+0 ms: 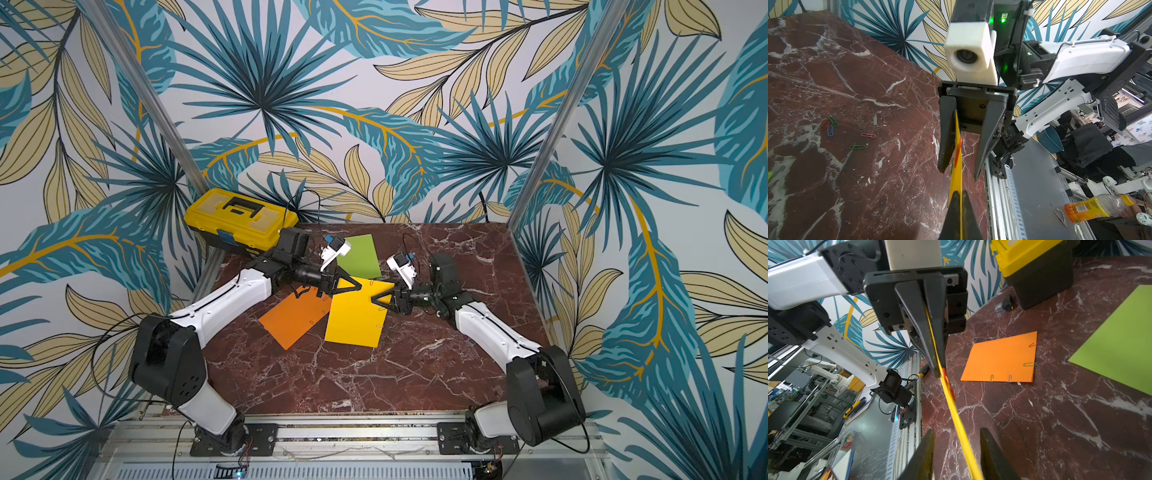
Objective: Unclip the paperclips from the documents
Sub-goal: Adjust the document.
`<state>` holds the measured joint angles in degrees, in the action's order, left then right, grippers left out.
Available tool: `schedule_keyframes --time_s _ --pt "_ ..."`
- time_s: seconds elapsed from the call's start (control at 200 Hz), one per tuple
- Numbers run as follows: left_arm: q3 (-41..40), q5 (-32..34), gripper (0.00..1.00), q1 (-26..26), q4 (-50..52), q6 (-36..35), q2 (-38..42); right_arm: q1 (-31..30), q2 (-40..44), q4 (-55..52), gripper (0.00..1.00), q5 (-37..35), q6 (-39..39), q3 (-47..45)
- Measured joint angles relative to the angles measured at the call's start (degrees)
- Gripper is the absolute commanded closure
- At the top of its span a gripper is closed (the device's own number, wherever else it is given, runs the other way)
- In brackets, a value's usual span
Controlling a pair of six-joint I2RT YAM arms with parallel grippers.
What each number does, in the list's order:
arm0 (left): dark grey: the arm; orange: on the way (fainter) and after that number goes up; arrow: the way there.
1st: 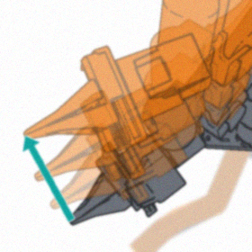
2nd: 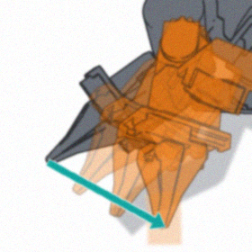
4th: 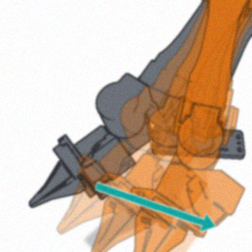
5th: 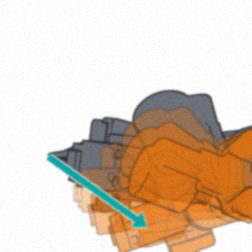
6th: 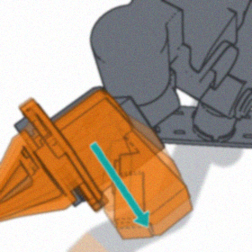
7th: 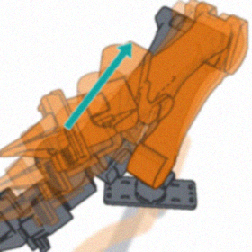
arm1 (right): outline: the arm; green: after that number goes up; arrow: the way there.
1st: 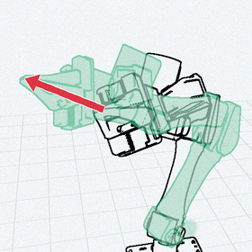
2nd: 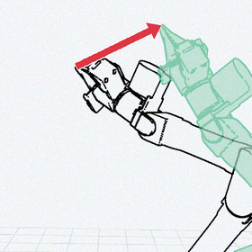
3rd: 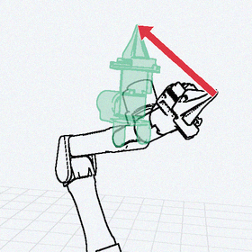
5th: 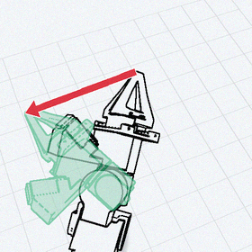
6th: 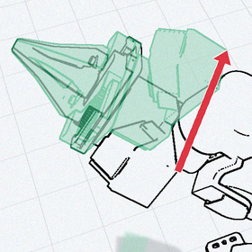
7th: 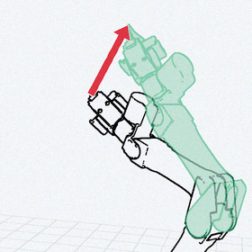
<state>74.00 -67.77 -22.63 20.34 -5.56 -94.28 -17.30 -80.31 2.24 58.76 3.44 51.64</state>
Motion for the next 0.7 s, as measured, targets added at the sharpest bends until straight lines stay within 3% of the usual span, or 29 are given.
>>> schedule_keyframes --time_s 0.501,0.701 --pt "-1.9 2.2 1.0 -0.8 3.9 -4.3 0.4 0.0 -3.1 -29.9 0.46 -5.6 -17.8 19.9" --pt "-1.9 2.1 1.0 -0.9 5.4 -5.6 0.4 -0.2 -5.2 -35.3 0.46 -5.6 -21.6 21.7"
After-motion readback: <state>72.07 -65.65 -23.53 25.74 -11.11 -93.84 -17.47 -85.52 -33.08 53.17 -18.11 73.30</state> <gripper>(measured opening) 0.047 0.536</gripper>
